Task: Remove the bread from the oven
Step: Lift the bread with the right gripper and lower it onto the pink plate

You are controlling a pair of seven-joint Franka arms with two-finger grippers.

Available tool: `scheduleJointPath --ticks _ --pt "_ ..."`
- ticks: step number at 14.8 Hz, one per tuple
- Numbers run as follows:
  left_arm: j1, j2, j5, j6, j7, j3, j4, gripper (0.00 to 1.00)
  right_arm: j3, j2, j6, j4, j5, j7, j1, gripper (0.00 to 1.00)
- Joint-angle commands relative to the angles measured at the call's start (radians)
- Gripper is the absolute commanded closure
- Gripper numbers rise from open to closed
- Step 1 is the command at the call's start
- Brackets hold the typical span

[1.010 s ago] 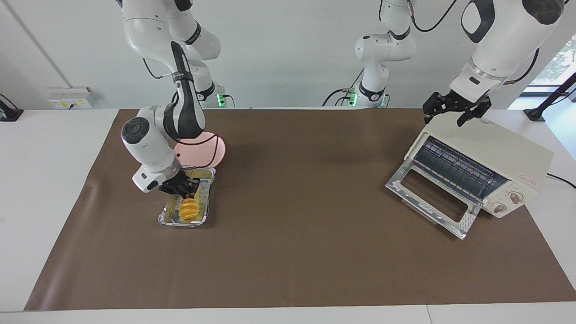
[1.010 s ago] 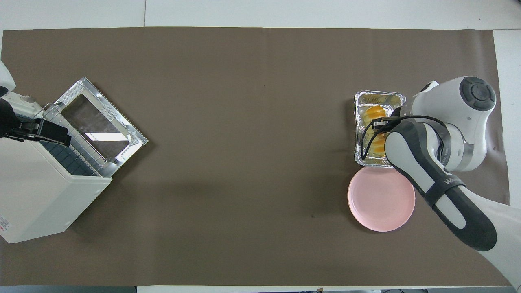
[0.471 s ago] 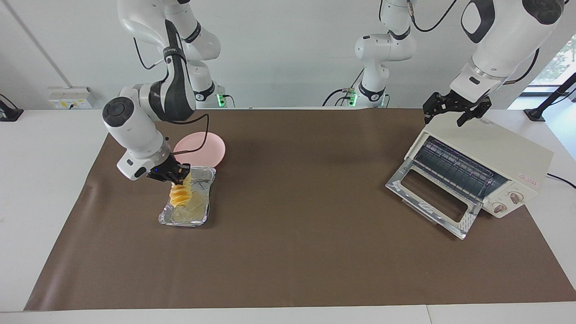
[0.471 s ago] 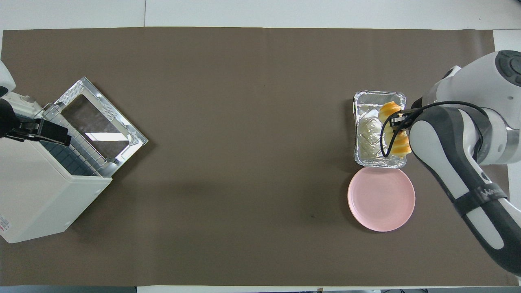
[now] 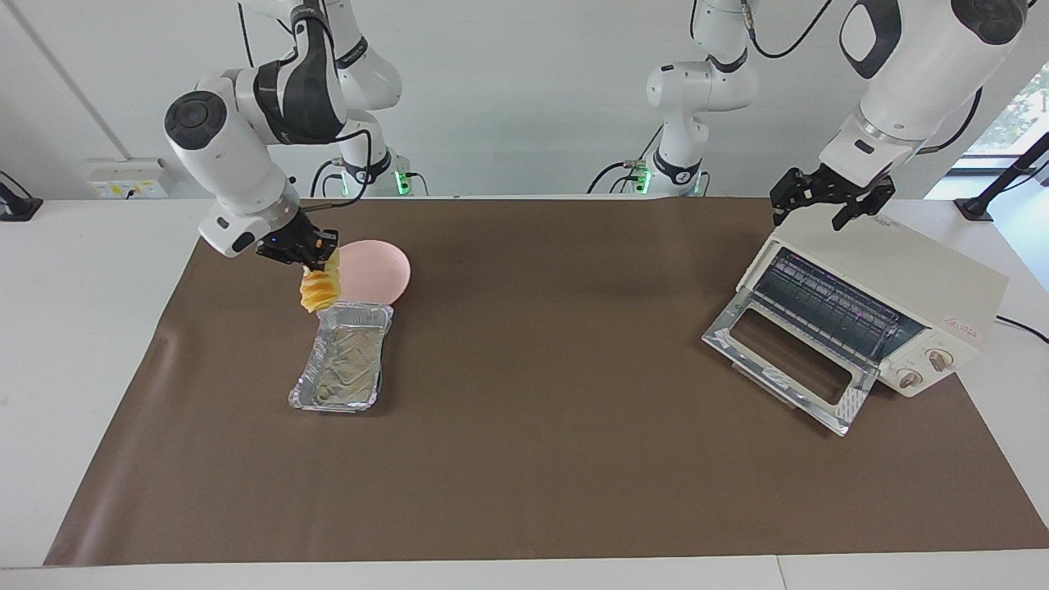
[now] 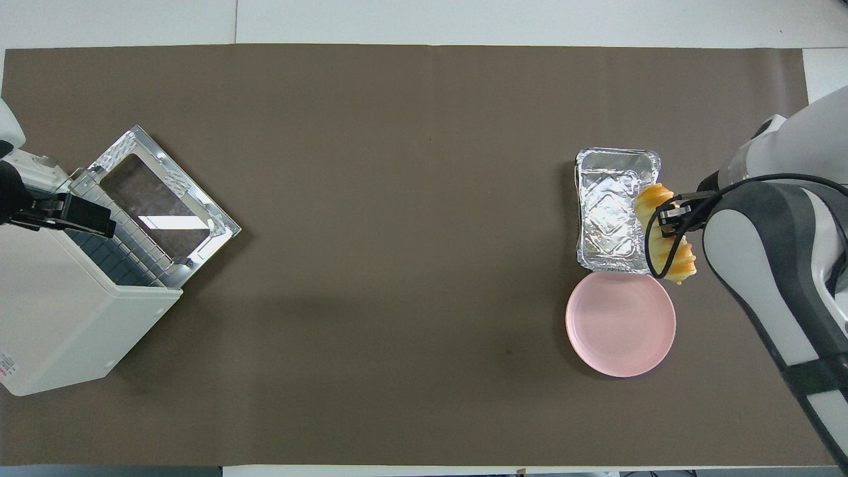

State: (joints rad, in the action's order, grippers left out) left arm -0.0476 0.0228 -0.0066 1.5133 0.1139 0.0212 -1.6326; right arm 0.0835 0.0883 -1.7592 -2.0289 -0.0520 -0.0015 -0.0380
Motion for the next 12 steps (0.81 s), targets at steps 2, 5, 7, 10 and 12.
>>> scheduleJointPath --ticks 2,5,7,10,12 --pt "0.011 0.013 -0.015 0.002 0.000 0.005 -0.004 0.00 0.009 0.154 -0.113 -0.261 -0.002 0.095 0.069 1.00" --pt "0.011 0.014 -0.015 0.002 0.000 0.005 -0.004 0.00 0.009 0.194 -0.245 -0.404 -0.003 0.100 0.093 1.00" --pt "0.011 0.014 -0.015 0.002 0.000 0.005 -0.004 0.00 0.009 0.194 -0.298 -0.451 -0.003 0.095 0.093 1.00" --pt "0.011 0.014 -0.015 0.002 0.000 0.005 -0.004 0.00 0.009 0.182 -0.396 -0.510 -0.003 0.090 0.093 1.00" --pt "0.011 0.013 -0.015 0.002 0.000 0.005 -0.004 0.00 0.009 0.168 -0.454 -0.539 -0.003 0.090 0.095 1.00"
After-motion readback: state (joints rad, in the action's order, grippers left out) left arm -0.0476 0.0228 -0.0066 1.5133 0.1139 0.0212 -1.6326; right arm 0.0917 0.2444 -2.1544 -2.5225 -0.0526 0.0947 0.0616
